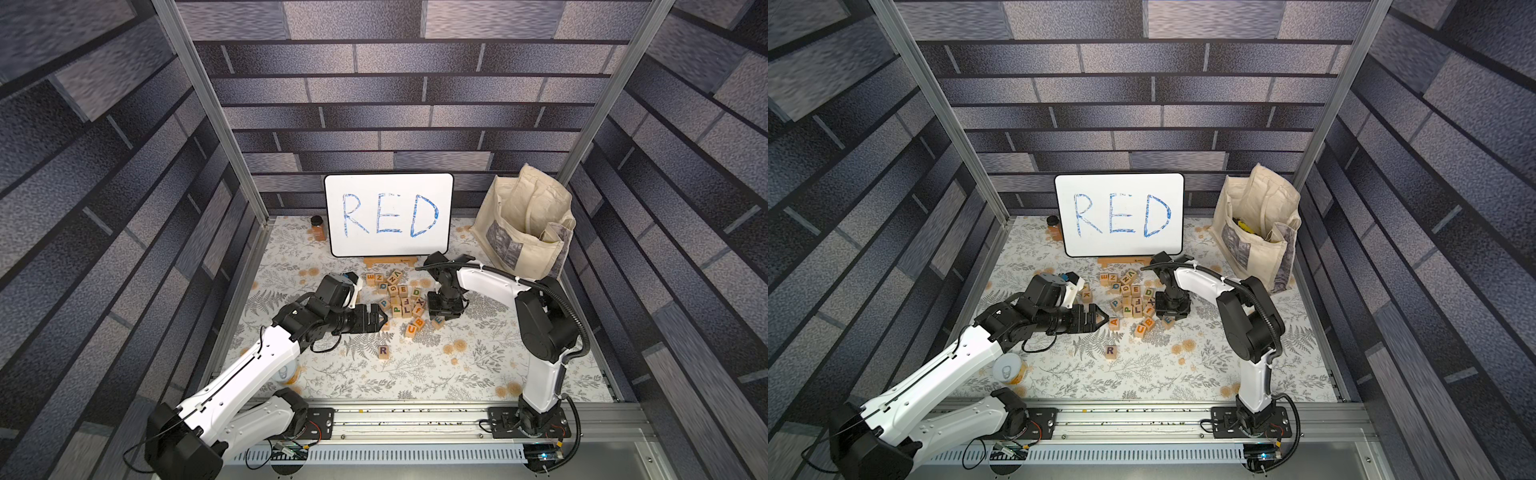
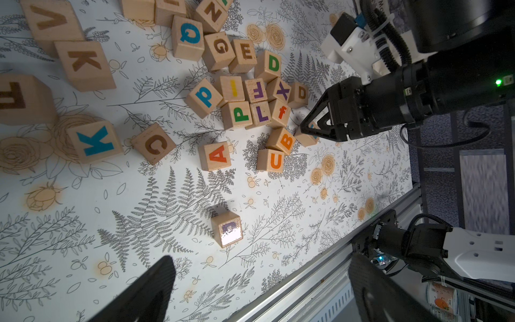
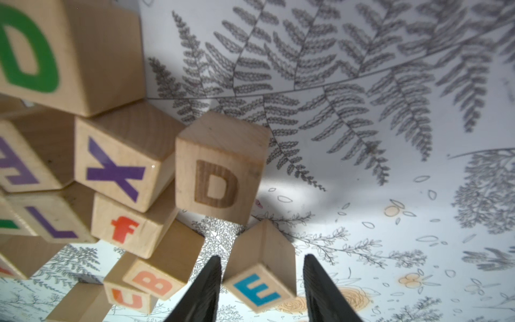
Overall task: Assemble the uppercase word "red" with letter blocks
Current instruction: Adjust the letter block at the center of the board, then pick up the letter block from the center of the board.
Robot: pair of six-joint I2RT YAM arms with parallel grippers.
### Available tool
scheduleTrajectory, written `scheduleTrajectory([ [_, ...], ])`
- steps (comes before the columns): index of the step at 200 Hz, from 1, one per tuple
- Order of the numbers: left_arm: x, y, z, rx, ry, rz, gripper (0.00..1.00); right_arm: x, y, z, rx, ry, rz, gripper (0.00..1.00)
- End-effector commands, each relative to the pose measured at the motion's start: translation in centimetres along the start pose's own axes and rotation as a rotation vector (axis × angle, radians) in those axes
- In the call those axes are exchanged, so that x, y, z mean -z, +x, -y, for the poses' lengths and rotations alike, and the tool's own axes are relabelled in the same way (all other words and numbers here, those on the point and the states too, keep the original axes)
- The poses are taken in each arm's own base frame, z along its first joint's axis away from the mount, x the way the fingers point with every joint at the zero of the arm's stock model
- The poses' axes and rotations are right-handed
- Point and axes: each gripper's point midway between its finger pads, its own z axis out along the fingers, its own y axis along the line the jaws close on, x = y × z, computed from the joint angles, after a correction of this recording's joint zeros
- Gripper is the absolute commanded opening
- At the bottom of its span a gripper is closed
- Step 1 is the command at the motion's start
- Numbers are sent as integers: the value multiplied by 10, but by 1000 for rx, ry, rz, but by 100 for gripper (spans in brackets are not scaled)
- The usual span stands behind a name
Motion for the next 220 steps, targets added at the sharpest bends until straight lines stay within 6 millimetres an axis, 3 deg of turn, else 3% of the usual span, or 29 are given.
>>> scheduleTrajectory([
  [1,1,0,3,5,20,6,100,17,5,4,55,-18,1,56],
  [89,-13,14,13,-126,-47,41,100,19,13,8,375,-19,-16,59],
  [124,-14,19,17,-190,-83,69,100,11,15,13,397,-2,-24,63],
  [220,-15,33,11,-202,-119,86,100,-4,8,21,390,43,10,54],
])
